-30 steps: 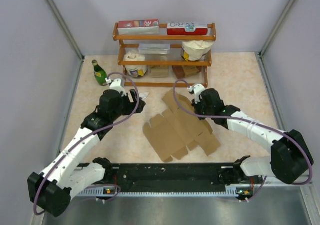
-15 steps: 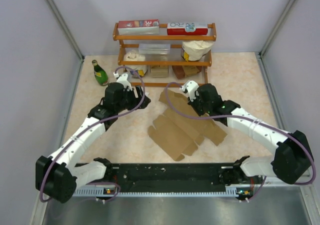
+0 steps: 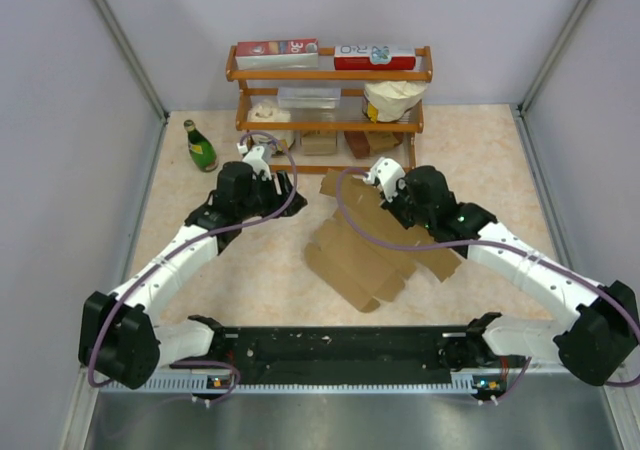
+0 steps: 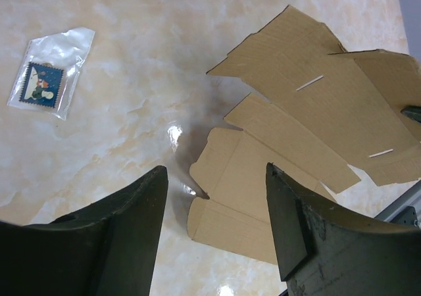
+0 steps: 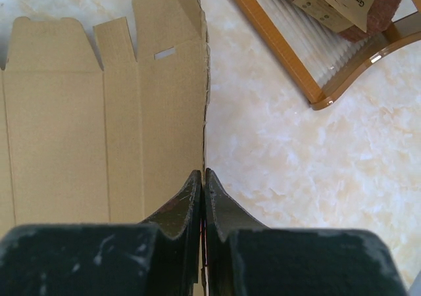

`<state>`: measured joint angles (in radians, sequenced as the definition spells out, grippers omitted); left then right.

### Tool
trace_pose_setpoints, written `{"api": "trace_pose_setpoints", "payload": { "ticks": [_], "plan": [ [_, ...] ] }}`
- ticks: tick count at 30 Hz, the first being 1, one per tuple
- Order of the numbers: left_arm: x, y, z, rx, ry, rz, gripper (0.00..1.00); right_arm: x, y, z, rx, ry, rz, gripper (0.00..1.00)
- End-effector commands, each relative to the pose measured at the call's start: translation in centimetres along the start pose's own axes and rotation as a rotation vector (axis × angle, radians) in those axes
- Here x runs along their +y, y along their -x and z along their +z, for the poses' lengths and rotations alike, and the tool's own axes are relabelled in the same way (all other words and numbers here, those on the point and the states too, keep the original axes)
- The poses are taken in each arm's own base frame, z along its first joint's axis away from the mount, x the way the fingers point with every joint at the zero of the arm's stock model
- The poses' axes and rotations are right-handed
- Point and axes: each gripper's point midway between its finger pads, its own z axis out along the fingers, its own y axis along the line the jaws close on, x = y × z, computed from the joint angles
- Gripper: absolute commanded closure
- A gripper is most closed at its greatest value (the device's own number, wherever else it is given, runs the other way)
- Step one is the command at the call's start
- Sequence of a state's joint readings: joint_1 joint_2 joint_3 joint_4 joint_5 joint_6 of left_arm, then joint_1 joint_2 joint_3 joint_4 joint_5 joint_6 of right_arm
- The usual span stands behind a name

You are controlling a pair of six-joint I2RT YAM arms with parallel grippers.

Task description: Fold the paper box

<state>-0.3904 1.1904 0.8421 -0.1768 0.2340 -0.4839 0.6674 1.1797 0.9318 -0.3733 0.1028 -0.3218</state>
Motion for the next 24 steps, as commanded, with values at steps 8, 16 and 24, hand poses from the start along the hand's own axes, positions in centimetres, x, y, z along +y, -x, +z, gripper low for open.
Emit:
{"api": "trace_pose_setpoints", "payload": {
  "ticks": [8,16,24],
  "plan": [
    [-0.7,-0.4,1.5,0.009,-0.088,0.008,0.39,0.7,2.2,-1.0,-0.038,0.054,-0.120,1.00],
    [-0.2,-1.2,1.7,0.009,-0.086,0.008,0.41,2.1,1.0,0.8,0.031,0.073,-0.181,1.00],
    [0.6,-2.6,2.6,0.013,-0.086,-0.018,0.43,2.7,-0.4,1.7,0.048,0.075,-0.175,1.00]
  ]
}}
